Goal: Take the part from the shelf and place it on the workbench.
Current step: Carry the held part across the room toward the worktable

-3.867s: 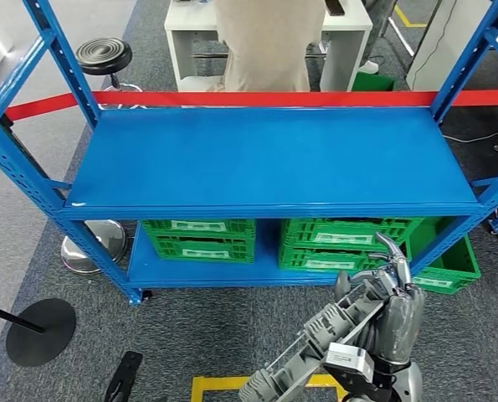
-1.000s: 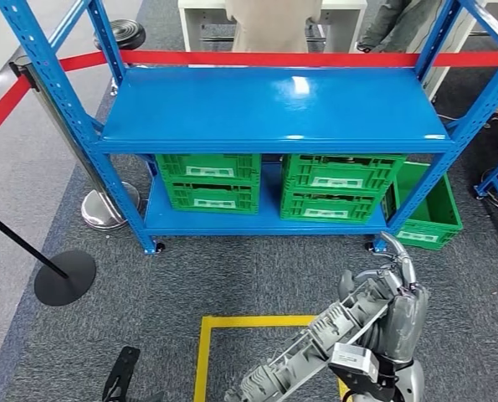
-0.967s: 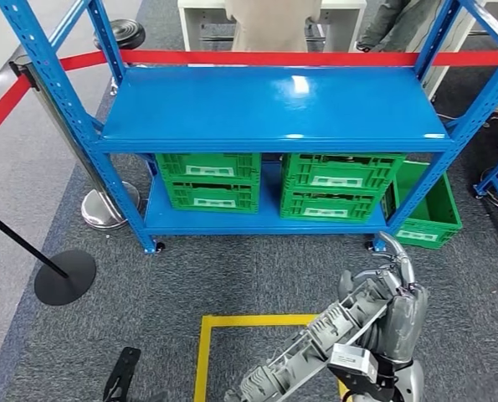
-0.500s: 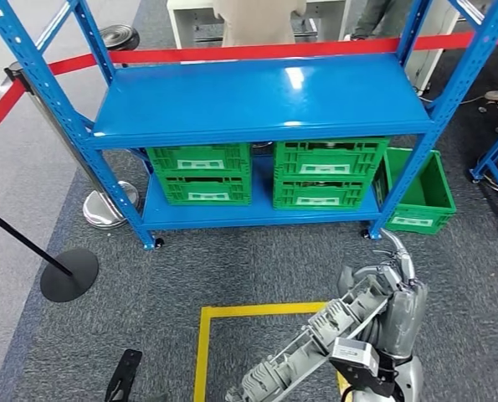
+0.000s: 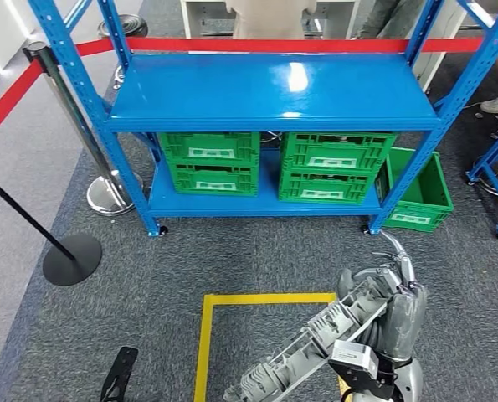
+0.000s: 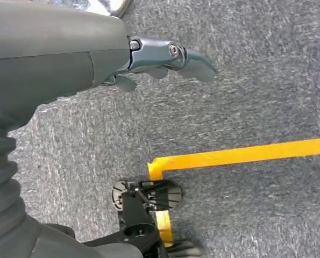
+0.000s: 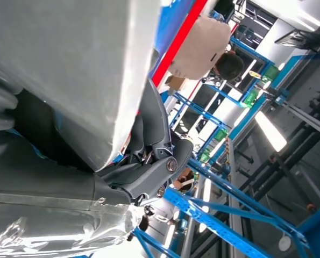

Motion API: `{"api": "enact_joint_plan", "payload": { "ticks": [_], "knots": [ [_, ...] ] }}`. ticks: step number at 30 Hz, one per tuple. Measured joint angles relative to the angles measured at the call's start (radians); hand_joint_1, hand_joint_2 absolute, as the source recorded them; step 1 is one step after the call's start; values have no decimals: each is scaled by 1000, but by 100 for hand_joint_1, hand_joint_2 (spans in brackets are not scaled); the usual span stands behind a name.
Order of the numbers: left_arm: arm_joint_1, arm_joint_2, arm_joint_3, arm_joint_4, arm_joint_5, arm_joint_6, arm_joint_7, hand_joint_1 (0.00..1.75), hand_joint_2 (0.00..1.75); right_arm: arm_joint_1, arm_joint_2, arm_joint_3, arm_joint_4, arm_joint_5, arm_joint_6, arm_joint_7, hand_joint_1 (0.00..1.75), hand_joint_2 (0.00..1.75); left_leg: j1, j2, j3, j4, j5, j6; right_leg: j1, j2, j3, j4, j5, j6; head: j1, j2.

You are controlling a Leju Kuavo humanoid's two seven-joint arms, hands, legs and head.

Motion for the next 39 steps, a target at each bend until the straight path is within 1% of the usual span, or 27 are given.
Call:
{"api": "enact_joint_plan", "payload": {
  "ticks": [1,2,3,4,6,7,8,11,12,14,16,17,18,19,22,23,26,27,28,29,31,32,33,34,37,38,39],
  "knots": [
    [1,0,0,0,0,0,0,0,175,1,0,0,1,0,0,0,175,175,0,0,-9,1,7,1,-1,0,-20,68,-37,3,1,0],
    [1,-1,0,0,0,0,0,0,175,1,0,0,2,-1,0,0,175,175,0,0,-17,1,13,0,-1,0,-26,107,-56,5,1,0],
    [2,-1,0,0,0,0,1,0,175,1,0,0,2,-1,0,0,175,175,0,0,-25,2,20,-2,-2,0,-11,107,-56,6,1,0],
    [2,-1,0,0,0,0,2,0,175,1,0,0,3,-2,0,0,175,175,0,0,-32,2,25,-4,-2,0,26,62,-40,5,1,0],
    [2,-1,0,0,1,0,3,0,175,0,0,-1,4,-3,0,-1,175,175,-1,-1,-42,4,35,-12,-3,0,128,-85,-2,3,1,0],
    [2,0,0,0,1,0,3,0,175,-1,0,-1,4,-3,0,-3,175,175,-3,-1,-45,6,40,-17,-3,1,163,-141,10,-2,0,0],
    [2,0,0,0,1,0,3,0,175,-2,0,-1,4,-4,0,-4,175,175,-4,-2,-47,7,44,-22,-2,3,180,-170,15,-7,0,0],
    [2,0,0,0,3,0,3,0,175,-2,0,-2,4,-5,0,-6,175,175,-2,-2,-55,8,55,-37,1,4,171,-174,28,-31,0,0],
    [2,0,0,0,4,0,3,0,175,-2,0,-2,4,-6,0,-6,175,175,-1,-2,-62,17,45,-43,1,3,166,-174,34,-39,-2,0],
    [2,1,0,0,5,0,3,0,175,-2,0,-1,4,-6,0,-6,175,175,1,-2,-96,92,-20,-52,-3,1,150,-176,48,-51,-6,0],
    [2,0,0,0,7,0,3,0,175,-2,0,-1,4,-6,0,-6,175,175,2,-2,-148,232,-104,-58,-2,1,129,-175,62,-54,-9,0],
    [3,0,0,0,7,0,3,0,175,-2,0,-1,5,-6,0,-6,175,175,2,-2,-164,285,-127,-59,-2,1,120,-174,70,-53,-9,0],
    [3,-1,0,0,7,0,3,0,175,-1,0,-1,5,-6,0,-6,175,175,2,-2,-162,302,-131,-59,-2,1,111,-174,76,-52,-9,0],
    [4,-1,0,0,7,0,3,0,175,-1,0,-1,5,-6,0,-6,175,175,2,-2,-138,279,-117,-57,-2,1,103,-174,83,-51,-9,0],
    [0,-1,0,0,7,0,3,0,175,-1,0,-1,5,-7,0,-7,175,175,2,-3,-4,73,-53,-48,0,2,89,-172,99,-40,-9,0],
    [-1,-1,0,0,7,0,3,0,175,-2,0,-1,5,-7,0,-7,175,175,1,-3,23,27,-44,-43,1,2,85,-172,105,-35,-9,0],
    [2,-2,0,0,7,0,3,0,175,-1,0,-1,5,-7,0,-7,175,175,-1,-4,25,5,-31,-24,1,1,80,-178,121,-17,-9,0],
    [3,-2,0,0,7,0,3,0,175,-1,0,-1,5,-7,0,-7,175,175,0,-3,21,4,-25,-17,-1,1,75,-173,116,-11,-9,0],
    [3,-2,0,0,7,0,3,0,175,-1,0,-1,5,-8,0,-7,175,175,1,-2,16,3,-17,-10,-1,1,64,-151,96,-6,-6,0],
    [2,-1,0,0,7,0,3,0,175,-1,0,-1,5,-8,0,-7,175,175,3,-2,9,2,-10,-5,-2,1,45,-105,62,-1,-4,0],
    [2,-1,0,0,7,0,3,0,175,-1,0,-1,5,-8,0,-7,175,175,2,-1,-7,2,3,0,-3,1,-4,34,-23,5,1,0],
    [3,-1,0,0,7,0,3,0,175,-1,0,-1,6,-8,0,-7,175,175,2,-1,-15,3,9,0,-3,1,-20,92,-51,7,1,0],
    [4,-1,0,0,7,0,3,0,175,-1,0,-1,7,-8,0,-6,175,175,1,-1,-23,3,15,-1,-3,1,-17,114,-61,7,1,0],
    [5,-1,1,0,7,0,3,0,175,-1,0,-1,8,-8,0,-6,175,175,1,-1,-29,4,21,-2,-3,1,8,93,-52,6,1,0],
    [5,-1,0,0,7,0,3,0,175,-4,0,0,8,-8,0,-5,175,175,0,-2,-44,7,35,-13,-2,1,148,-115,4,-2,1,0],
    [4,-1,0,0,7,0,3,0,175,-6,0,1,9,-8,0,-5,175,175,-1,-2,-48,8,40,-18,-1,1,174,-160,13,-7,0,0],
    [4,-1,0,0,7,0,3,0,175,-8,0,2,9,-8,0,-3,175,175,-2,-2,-51,9,45,-24,1,2,183,-179,16,-13,0,0]
  ]
}}
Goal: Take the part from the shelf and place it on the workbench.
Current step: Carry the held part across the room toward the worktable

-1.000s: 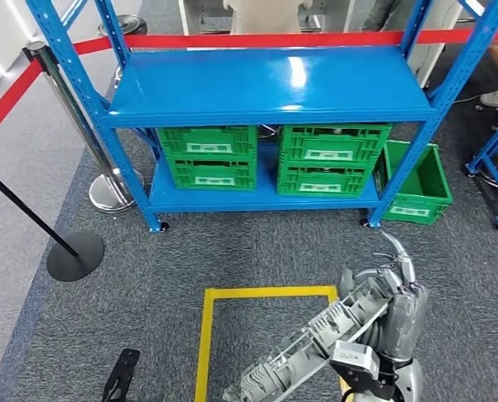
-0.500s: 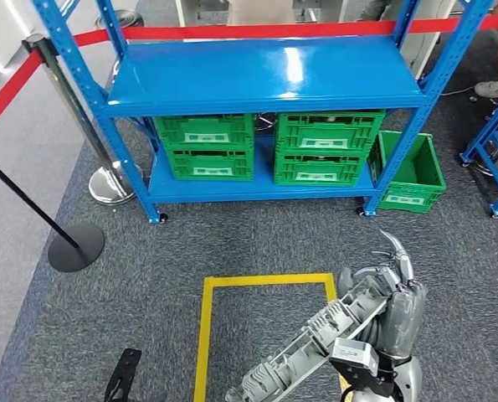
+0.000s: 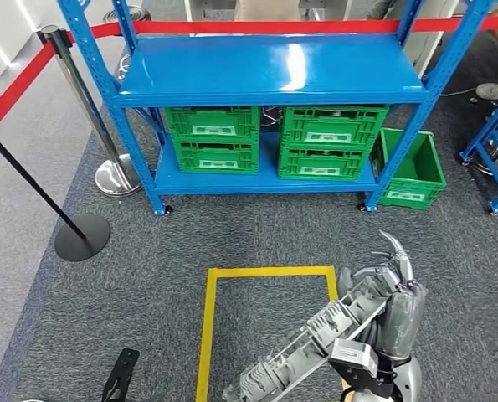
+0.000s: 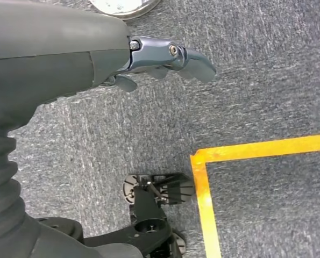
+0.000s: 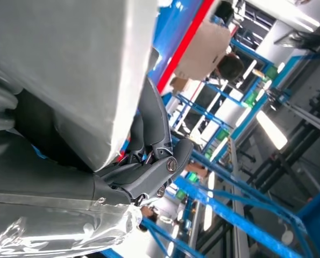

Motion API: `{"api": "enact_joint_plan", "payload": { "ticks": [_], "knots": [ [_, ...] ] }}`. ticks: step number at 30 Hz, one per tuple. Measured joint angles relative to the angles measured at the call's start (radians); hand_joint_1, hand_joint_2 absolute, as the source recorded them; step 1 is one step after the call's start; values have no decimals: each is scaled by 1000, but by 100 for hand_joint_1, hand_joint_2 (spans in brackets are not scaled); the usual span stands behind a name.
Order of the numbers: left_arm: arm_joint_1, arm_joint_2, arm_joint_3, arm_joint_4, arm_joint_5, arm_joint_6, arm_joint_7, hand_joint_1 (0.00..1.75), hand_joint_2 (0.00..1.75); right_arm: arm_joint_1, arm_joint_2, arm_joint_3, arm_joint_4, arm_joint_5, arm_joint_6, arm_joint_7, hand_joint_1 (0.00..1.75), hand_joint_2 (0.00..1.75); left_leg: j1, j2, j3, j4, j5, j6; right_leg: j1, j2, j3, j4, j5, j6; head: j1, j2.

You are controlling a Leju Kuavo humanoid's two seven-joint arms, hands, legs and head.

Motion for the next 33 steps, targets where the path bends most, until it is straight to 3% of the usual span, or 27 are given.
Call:
{"api": "enact_joint_plan", "payload": {
  "ticks": [2,4,5,7,9,10,11,13,14,15,18,20,23,24,25,26,29,30,33],
  "knots": [
    [0,0,0,0,0,0,0,0,175,-1,0,1,0,0,0,3,175,175,2,0,-7,0,10,-12,3,1,-9,2,10,-14,0,0],
    [0,1,0,0,0,0,0,0,175,-4,0,3,1,1,0,5,175,175,3,0,-19,18,-10,-23,1,-1,-20,2,23,-29,-2,0],
    [0,1,0,0,0,0,0,0,175,-6,0,4,1,1,0,6,175,175,4,0,-36,54,-41,-28,-2,-2,-28,0,31,-35,-4,0],
    [0,1,0,0,0,0,0,0,175,-8,0,7,2,1,0,7,175,175,5,0,-86,183,-128,-36,-3,-3,-50,1,46,-40,-7,0],
    [1,0,0,0,0,0,0,0,175,-9,0,8,3,1,0,8,175,175,6,0,-115,285,-176,-39,-3,-3,-71,2,61,-40,-8,0],
    [1,0,0,0,0,0,0,0,175,-9,0,8,4,1,0,9,175,175,6,0,-103,284,-173,-39,-3,-3,-81,2,69,-38,-8,0],
    [0,1,0,0,0,0,0,0,175,-9,0,8,4,1,0,10,175,175,6,0,-68,240,-153,-37,-3,-2,-89,2,77,-37,-8,0],
    [-3,2,0,0,0,0,0,0,175,-10,0,8,4,1,0,10,175,175,5,0,31,92,-109,-32,-2,-2,-102,4,90,-29,-8,0],
    [-5,2,0,0,0,0,0,0,175,-10,0,9,4,1,0,10,175,175,4,-1,66,35,-96,-27,-1,-2,-107,4,96,-24,-8,0],
    [-6,2,0,0,0,0,0,0,175,-11,0,9,4,1,0,10,175,175,3,-2,84,2,-92,-21,0,-2,-111,4,102,-18,-8,0],
    [-3,1,0,0,0,0,0,0,175,-10,0,11,4,1,0,10,175,175,0,-2,77,-7,-78,2,-2,-3,-114,-3,118,0,-8,0],
    [-2,1,0,0,0,0,0,0,175,-10,0,12,4,1,0,10,175,175,3,0,69,-9,-64,16,-4,-3,-133,36,81,10,-5,0],
    [-2,2,0,0,0,0,0,0,175,-9,0,12,5,1,0,11,175,175,3,1,46,-9,-45,24,-5,-3,-203,234,-43,20,0,0],
    [-1,1,0,0,0,0,0,0,175,-9,0,12,5,1,0,11,175,175,3,1,37,-8,-38,23,-5,-3,-214,281,-65,21,0,0],
    [0,1,0,0,0,0,0,0,175,-8,0,12,6,1,0,11,175,175,3,1,29,-8,-32,22,-5,-3,-205,291,-69,20,0,0],
    [1,1,0,0,0,0,0,0,175,-8,0,12,7,1,0,12,175,175,3,1,23,-7,-26,20,-5,-3,-172,254,-55,19,0,0],
    [2,2,0,0,0,0,0,0,175,-11,0,14,8,1,0,13,175,175,1,0,10,-4,-13,8,-4,-2,-29,44,-3,10,-1,0],
    [2,2,0,0,0,0,0,0,175,-11,0,15,8,1,-1,13,175,175,0,0,7,-3,-8,2,-2,-1,-8,8,3,5,-1,0],
    [3,2,0,0,0,0,0,0,175,-9,0,16,8,1,-1,14,175,175,2,0,-2,-2,4,-14,2,1,-16,2,15,-17,-1,0]
  ]
}}
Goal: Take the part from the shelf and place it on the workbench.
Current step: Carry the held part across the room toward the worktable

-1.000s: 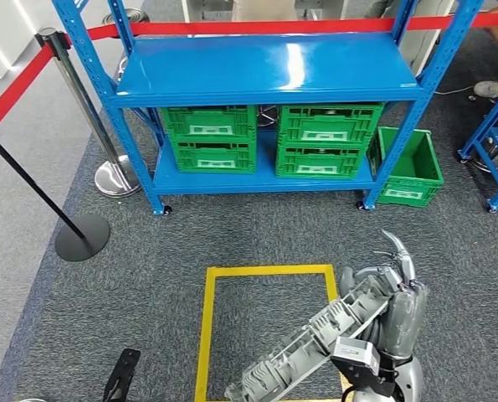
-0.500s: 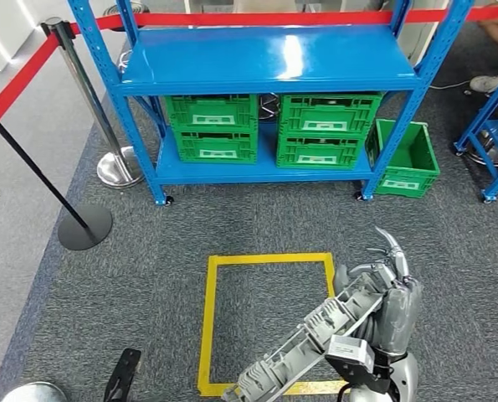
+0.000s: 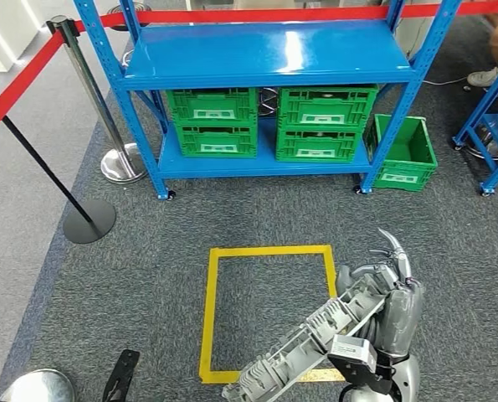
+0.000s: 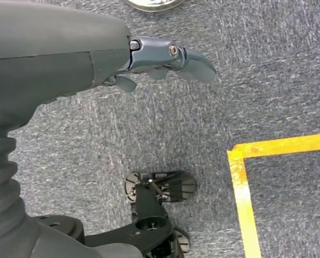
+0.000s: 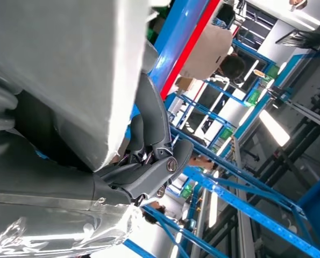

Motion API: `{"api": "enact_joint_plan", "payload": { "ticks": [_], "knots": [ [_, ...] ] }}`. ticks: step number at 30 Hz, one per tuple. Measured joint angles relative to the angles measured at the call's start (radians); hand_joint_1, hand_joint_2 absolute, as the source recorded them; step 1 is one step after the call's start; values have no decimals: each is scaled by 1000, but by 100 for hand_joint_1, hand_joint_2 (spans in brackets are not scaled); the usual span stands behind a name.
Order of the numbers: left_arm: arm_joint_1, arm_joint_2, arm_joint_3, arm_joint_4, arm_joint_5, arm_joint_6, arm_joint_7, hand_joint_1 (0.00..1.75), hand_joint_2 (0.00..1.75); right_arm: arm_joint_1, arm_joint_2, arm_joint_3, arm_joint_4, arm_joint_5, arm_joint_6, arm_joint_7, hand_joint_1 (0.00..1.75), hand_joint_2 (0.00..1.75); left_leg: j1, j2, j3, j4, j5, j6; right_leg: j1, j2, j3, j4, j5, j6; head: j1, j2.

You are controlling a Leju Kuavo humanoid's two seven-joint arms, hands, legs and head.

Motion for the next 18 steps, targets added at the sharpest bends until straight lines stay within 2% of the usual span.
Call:
{"api": "enact_joint_plan", "payload": {
  "ticks": [1,2,3,5,6,7,8,11,12,13,15,16,17,18],
  "knots": [
    [1,0,0,0,0,0,0,0,175,0,0,0,0,0,0,0,175,175,1,0,-6,8,-9,-6,-1,-1,-5,0,6,-8,-1,0],
    [1,1,0,0,0,0,0,0,175,0,0,1,0,0,0,0,175,175,2,0,-18,32,-33,-11,-3,-2,-12,-1,13,-16,-3,0],
    [1,1,0,0,0,1,0,0,175,0,0,1,0,0,0,0,175,175,2,0,-37,77,-69,-16,-5,-3,-21,-2,20,-21,-5,0],
    [2,1,0,0,1,1,0,0,175,1,0,1,0,0,0,0,175,175,4,0,-90,214,-154,-23,-5,-4,-41,-2,34,-25,-9,0],
    [3,1,0,0,1,1,0,0,175,1,0,1,1,0,0,0,175,175,4,0,-105,267,-179,-25,-4,-4,-51,-1,42,-24,-9,0],
    [4,0,0,0,1,1,1,0,175,1,0,1,1,0,0,0,175,175,4,0,-105,289,-186,-25,-4,-4,-61,-1,49,-24,-9,0],
    [4,0,0,0,1,1,1,0,175,1,0,1,2,0,0,0,175,175,4,0,-82,267,-174,-23,-4,-3,-70,-1,57,-22,-9,0],
    [1,1,0,0,1,1,2,0,175,1,0,1,2,0,0,0,175,175,3,0,55,65,-112,-13,-3,-2,-88,1,75,-13,-9,0],
    [0,1,0,0,1,1,2,0,175,1,0,1,2,0,0,0,175,175,2,-1,84,17,-103,-7,-2,-2,-91,1,81,-7,-8,0],
    [-1,1,0,0,1,1,2,0,175,1,0,1,2,0,0,0,175,175,0,-2,97,-8,-102,-1,-2,-2,-93,0,87,-1,-8,0],
    [1,0,0,0,1,1,2,0,175,2,0,2,2,0,0,-1,175,175,-2,-2,92,-14,-93,14,-3,-2,-95,-7,100,12,-8,0],
    [2,-1,0,0,1,1,2,0,175,3,0,2,2,-1,0,-1,175,175,-1,-1,88,-15,-86,21,-4,-2,-98,-5,97,18,-8,0],
    [3,0,0,0,1,1,2,0,175,4,0,2,2,-1,0,-1,175,175,0,0,84,-17,-78,28,-5,-2,-108,13,78,23,-6,0],
    [3,0,0,0,1,1,2,0,175,4,0,1,2,-2,0,-1,175,175,2,1,78,-19,-70,33,-6,-2,-124,54,45,28,-3,0]
  ]
}}
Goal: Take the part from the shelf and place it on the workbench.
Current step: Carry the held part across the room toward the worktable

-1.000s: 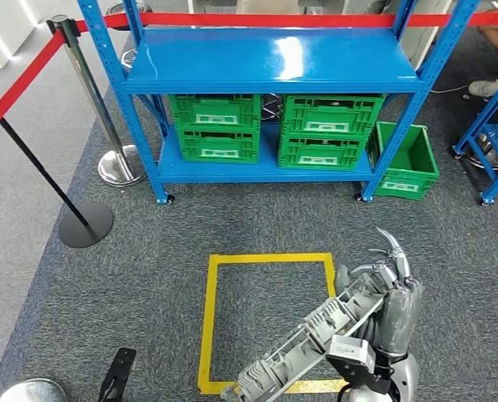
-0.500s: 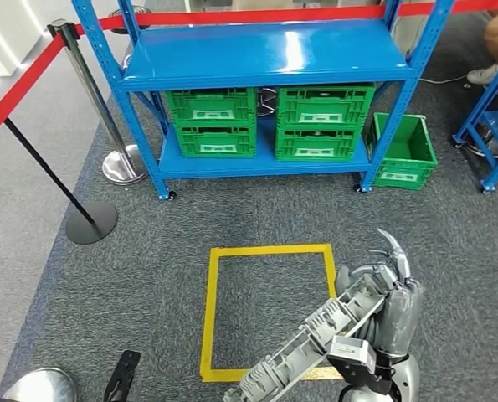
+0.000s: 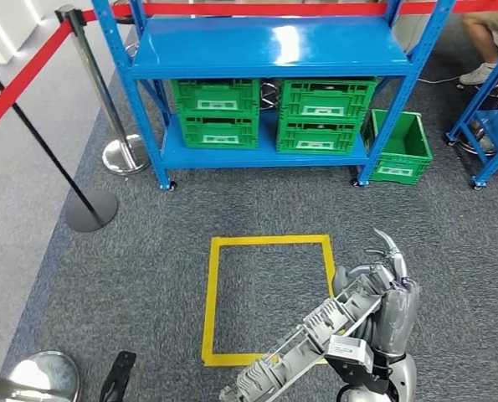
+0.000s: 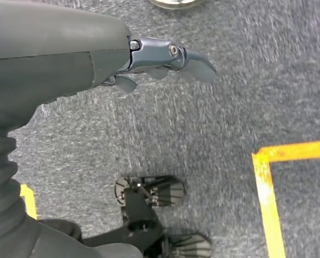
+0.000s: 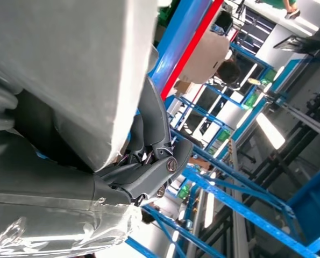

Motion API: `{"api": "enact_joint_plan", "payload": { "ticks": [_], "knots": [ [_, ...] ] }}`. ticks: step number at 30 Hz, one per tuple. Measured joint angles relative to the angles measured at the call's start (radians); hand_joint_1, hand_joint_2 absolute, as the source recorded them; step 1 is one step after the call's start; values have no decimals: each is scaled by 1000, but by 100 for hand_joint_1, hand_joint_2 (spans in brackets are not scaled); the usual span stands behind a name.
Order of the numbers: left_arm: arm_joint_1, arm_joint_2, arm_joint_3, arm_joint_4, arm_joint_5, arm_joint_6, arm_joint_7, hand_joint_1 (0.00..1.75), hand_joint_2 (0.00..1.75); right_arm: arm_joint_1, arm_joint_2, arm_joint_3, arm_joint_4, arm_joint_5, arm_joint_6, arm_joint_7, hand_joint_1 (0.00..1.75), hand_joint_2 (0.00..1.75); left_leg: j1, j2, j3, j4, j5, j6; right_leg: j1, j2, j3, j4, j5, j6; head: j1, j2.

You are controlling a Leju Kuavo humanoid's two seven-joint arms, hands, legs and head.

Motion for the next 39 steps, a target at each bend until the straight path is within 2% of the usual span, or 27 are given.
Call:
{"api": "enact_joint_plan", "payload": {
  "ticks": [2,3,4,5,6,8,9,10,13,14,15,17,18,19,20,21,24,25,26,28,29,31,33,34,35,36,39],
  "knots": [
    [1,1,0,0,0,0,0,0,175,2,0,0,0,0,0,0,175,175,0,1,-16,1,13,6,-1,-1,-46,140,-91,7,6,0],
    [2,1,0,0,0,0,0,0,175,3,0,0,0,0,0,0,175,175,0,1,-24,2,19,6,-2,-1,-62,202,-122,10,7,0],
    [2,0,0,0,0,0,0,0,175,5,0,0,1,0,0,0,175,175,0,2,-32,2,25,5,-2,-1,-63,235,-136,11,7,0],
    [3,0,0,0,0,0,0,0,175,5,0,0,1,-1,0,0,175,175,0,2,-39,3,30,3,-2,-1,-41,221,-129,11,8,0],
    [3,0,0,0,0,0,0,0,175,6,0,0,1,0,0,0,175,175,1,1,-45,4,35,1,-3,-1,2,167,-109,11,8,0],
    [3,0,0,0,0,0,0,0,175,5,0,1,1,0,0,0,175,175,0,0,-53,7,43,-8,-3,-1,105,17,-73,7,8,0],
    [3,1,0,0,0,0,0,0,175,4,0,1,1,0,0,0,175,175,-1,0,-55,8,47,-13,-2,0,137,-32,-65,3,7,0],
    [3,1,0,0,0,0,0,0,175,4,0,1,1,0,0,-1,175,175,-2,-1,-58,10,51,-19,0,2,151,-57,-64,-3,7,0],
    [3,3,0,0,0,0,0,0,175,3,0,0,2,1,0,-1,175,175,-2,-1,-67,15,58,-36,1,4,137,-58,-56,-29,6,0],
    [4,3,0,0,1,0,0,0,175,3,0,0,2,1,0,-1,175,175,-1,-1,-76,28,42,-42,0,3,130,-58,-49,-38,4,0],
    [5,4,0,0,1,0,0,0,175,3,0,1,2,2,0,-1,175,175,-1,-1,-92,61,10,-48,-1,2,121,-59,-42,-46,3,0],
    [5,3,0,0,1,0,0,0,175,3,0,1,2,2,0,-1,175,175,1,-1,-140,185,-81,-56,-1,1,101,-59,-27,-54,-2,0],
    [5,3,0,0,1,0,0,0,175,4,0,1,2,2,0,-1,175,175,1,-1,-163,251,-115,-57,-1,0,90,-58,-19,-55,-2,0],
    [6,3,0,0,1,0,0,0,175,5,0,1,3,2,0,-1,175,175,1,-1,-173,296,-131,-58,0,0,80,-58,-13,-54,-2,0],
    [6,3,0,0,1,0,0,0,175,6,0,1,3,2,0,-1,175,175,1,-1,-166,305,-126,-57,0,0,72,-57,-6,-53,-2,0],
    [7,3,0,0,1,0,0,0,175,7,0,1,3,2,0,-1,175,175,1,-1,-138,272,-105,-55,1,0,65,-57,-1,-52,-3,0],
    [3,5,0,0,1,0,0,0,175,7,0,1,3,2,0,-1,175,175,-1,-1,1,64,-40,-43,3,1,52,-56,15,-42,-3,0],
    [2,5,0,0,1,0,0,0,175,6,0,1,3,2,0,-1,175,175,-2,-2,26,20,-34,-38,4,1,49,-56,20,-36,-2,0],
    [1,5,0,0,1,0,0,0,175,6,0,2,3,2,0,-1,175,175,-4,-2,34,1,-34,-34,5,1,46,-57,26,-31,-2,0],
    [2,4,0,0,1,-1,0,0,175,6,0,3,3,2,0,0,175,175,-4,-1,26,-4,-25,-20,3,1,41,-60,35,-18,-2,0],
    [2,4,0,0,1,-1,0,0,175,5,0,3,3,2,0,1,175,175,-2,0,22,-6,-18,-12,2,1,35,-52,27,-13,-1,0],
    [2,5,0,0,0,-2,0,0,175,3,0,3,3,2,0,2,175,175,1,2,11,-10,-4,1,0,0,3,22,-32,-4,5,0],
    [2,6,0,0,0,-2,0,0,175,2,0,4,4,2,0,4,175,175,1,2,-4,-9,7,4,-1,0,-43,161,-113,3,10,0],
    [3,6,0,0,0,-2,0,0,175,2,0,4,6,1,0,4,175,175,1,2,-11,-8,12,4,-1,0,-55,213,-136,6,10,0],
    [3,6,0,0,0,-3,0,0,175,2,0,4,7,1,0,5,175,175,1,2,-17,-7,17,3,-1,0,-49,229,-139,7,10,0],
    [3,6,0,0,0,-3,0,0,175,1,0,4,9,1,0,5,175,175,1,2,-22,-6,22,1,-2,0,-23,201,-124,7,10,0],
    [3,7,0,0,0,-3,0,0,175,-5,0,7,10,0,0,6,175,175,1,2,-35,-2,32,-11,-3,0,114,-5,-66,4,11,0]
  ]
}}
